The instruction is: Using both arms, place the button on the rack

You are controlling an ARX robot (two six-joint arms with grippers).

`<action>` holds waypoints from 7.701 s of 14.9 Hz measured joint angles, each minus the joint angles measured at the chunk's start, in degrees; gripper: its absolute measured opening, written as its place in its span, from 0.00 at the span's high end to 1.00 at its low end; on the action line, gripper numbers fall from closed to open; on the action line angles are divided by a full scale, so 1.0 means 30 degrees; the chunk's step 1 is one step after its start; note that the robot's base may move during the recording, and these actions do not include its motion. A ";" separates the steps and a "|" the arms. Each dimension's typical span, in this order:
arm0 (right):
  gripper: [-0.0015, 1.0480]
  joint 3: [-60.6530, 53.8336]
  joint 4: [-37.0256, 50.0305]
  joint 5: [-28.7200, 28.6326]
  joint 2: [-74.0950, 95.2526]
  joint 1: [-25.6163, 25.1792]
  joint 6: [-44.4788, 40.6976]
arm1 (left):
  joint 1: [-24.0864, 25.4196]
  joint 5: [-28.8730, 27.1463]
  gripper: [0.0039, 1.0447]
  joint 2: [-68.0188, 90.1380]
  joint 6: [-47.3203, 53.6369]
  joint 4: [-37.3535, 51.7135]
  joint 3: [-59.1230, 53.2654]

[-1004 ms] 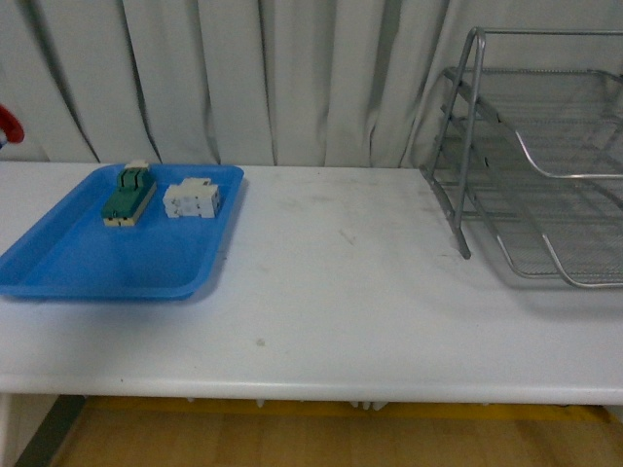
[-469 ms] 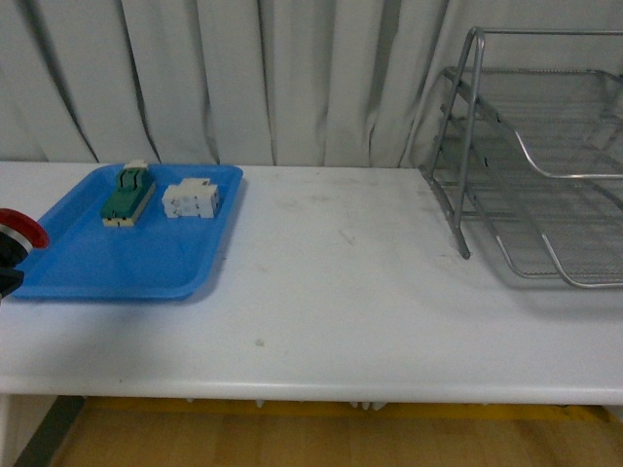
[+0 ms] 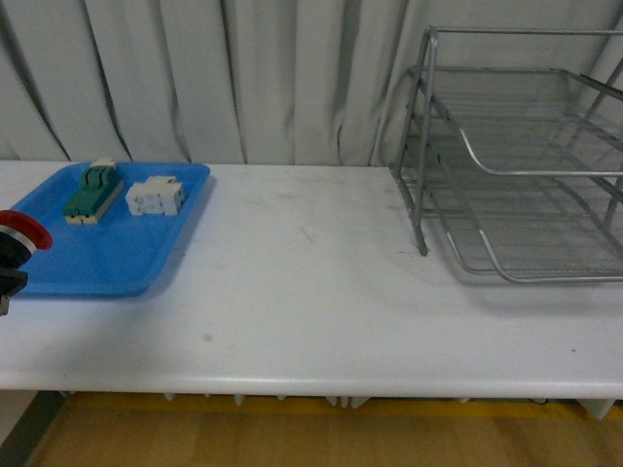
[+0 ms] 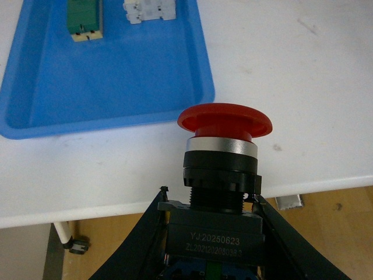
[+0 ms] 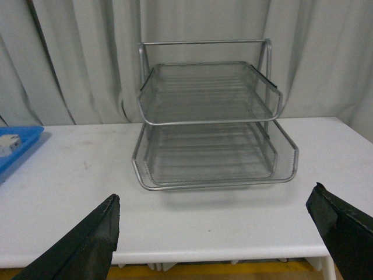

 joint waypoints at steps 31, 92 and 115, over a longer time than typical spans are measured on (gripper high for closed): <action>0.06 0.0000 0.0007 0.0044 -0.0007 0.0000 0.0000 | -0.9078 -0.2011 0.66 1.6145 -0.0313 -0.6499 1.9963; 0.06 0.0000 0.0000 0.0000 0.0000 0.0000 0.0000 | 0.1027 -0.0495 0.99 -2.1369 -0.1464 -0.0364 -0.9071; 0.06 1.8068 0.6186 0.0845 2.9507 0.3665 0.4714 | 0.1035 -0.0488 0.06 -2.4961 -0.1486 -0.4255 -0.9063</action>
